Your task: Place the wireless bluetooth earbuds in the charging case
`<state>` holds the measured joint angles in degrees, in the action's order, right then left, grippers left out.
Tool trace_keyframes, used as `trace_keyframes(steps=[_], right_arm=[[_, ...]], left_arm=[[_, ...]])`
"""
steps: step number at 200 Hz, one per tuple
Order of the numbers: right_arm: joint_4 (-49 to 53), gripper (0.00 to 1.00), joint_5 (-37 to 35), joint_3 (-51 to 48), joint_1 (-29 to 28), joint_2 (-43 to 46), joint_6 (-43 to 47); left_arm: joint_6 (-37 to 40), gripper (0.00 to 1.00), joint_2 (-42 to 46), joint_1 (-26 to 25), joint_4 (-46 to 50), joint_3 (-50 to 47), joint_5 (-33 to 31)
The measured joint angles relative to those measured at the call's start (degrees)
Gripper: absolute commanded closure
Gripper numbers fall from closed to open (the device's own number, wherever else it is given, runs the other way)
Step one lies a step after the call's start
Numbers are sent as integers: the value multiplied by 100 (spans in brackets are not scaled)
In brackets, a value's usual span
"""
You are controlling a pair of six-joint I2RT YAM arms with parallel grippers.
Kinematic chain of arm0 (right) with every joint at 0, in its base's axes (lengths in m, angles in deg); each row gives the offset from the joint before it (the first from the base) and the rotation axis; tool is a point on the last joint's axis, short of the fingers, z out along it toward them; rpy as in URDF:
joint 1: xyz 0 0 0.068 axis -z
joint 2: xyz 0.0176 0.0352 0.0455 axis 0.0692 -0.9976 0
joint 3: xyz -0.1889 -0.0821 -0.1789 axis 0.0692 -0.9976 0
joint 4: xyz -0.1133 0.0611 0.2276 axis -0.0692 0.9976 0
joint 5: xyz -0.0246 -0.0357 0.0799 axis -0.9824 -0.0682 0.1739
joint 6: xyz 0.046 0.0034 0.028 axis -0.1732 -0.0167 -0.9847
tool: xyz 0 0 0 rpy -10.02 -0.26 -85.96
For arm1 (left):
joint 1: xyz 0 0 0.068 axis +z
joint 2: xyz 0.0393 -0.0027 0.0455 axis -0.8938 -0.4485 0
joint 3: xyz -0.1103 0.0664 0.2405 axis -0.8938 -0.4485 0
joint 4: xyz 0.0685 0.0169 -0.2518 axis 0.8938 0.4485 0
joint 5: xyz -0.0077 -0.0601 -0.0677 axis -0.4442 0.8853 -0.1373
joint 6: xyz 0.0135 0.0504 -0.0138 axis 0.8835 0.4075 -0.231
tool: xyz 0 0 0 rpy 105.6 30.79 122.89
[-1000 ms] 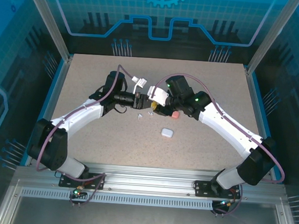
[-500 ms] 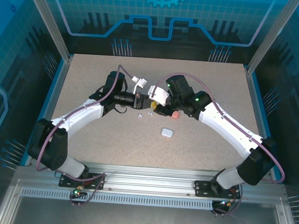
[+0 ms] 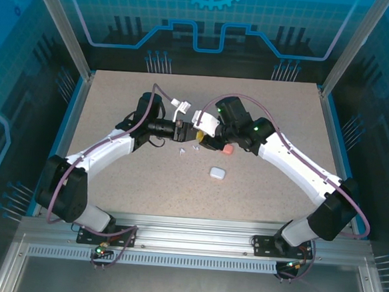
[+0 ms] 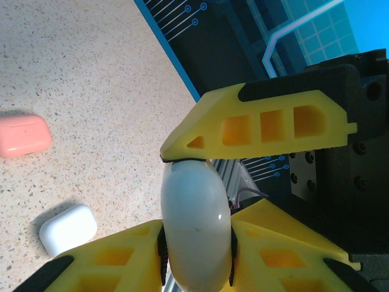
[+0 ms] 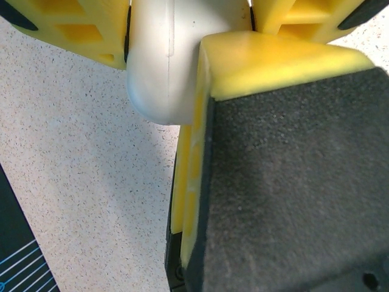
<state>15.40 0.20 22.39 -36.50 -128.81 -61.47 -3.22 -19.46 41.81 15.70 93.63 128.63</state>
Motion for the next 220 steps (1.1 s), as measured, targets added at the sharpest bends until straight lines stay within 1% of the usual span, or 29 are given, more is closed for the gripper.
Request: trace_keyframes(steps=[78, 135, 149, 192, 205, 220], right_arm=[[11, 57, 55, 26, -2, -46, -61], [15, 57, 39, 37, -2, -76, -66], [17, 56, 22, 37, -2, -81, -68], [26, 33, 66, 37, 0, -74, -184], [28, 24, 109, 33, 2, -39, -229], [4, 16, 151, -44, 20, 125, -297]], left_arm=[[4, 63, 0, 0, 2, 0, -37], [26, 73, 0, 0, 48, 2, -105], [26, 75, 0, 0, 55, 2, -116], [101, 79, 37, -13, 31, 0, -122], [160, 81, 94, -22, -26, -2, -144], [249, 83, 219, -28, -127, -22, -223]])
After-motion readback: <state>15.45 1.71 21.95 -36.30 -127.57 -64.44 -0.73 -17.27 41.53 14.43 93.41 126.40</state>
